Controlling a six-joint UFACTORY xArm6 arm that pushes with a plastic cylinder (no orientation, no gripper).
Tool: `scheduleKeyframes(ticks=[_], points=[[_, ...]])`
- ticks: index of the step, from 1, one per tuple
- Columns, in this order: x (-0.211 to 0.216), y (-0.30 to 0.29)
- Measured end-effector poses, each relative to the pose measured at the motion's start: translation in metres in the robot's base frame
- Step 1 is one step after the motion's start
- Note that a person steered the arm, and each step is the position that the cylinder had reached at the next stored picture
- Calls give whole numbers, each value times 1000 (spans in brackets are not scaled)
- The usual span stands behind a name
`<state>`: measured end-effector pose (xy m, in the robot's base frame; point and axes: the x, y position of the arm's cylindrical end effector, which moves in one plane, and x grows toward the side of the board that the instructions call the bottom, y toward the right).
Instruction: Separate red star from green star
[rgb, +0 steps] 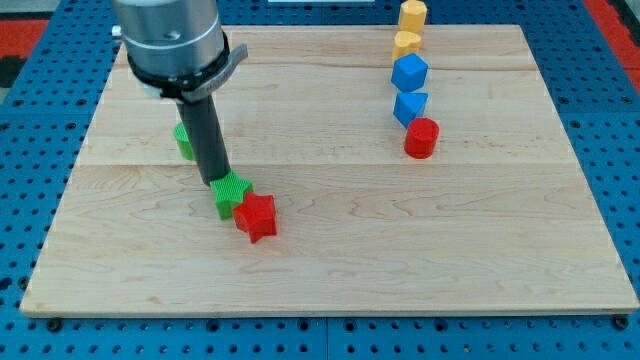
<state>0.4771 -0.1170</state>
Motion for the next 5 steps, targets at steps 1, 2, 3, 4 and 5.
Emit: scheduleKeyframes(ticks=[1,2,3,4,5], points=[[19,41],[26,91],[19,54],[24,-6],[76,-18]])
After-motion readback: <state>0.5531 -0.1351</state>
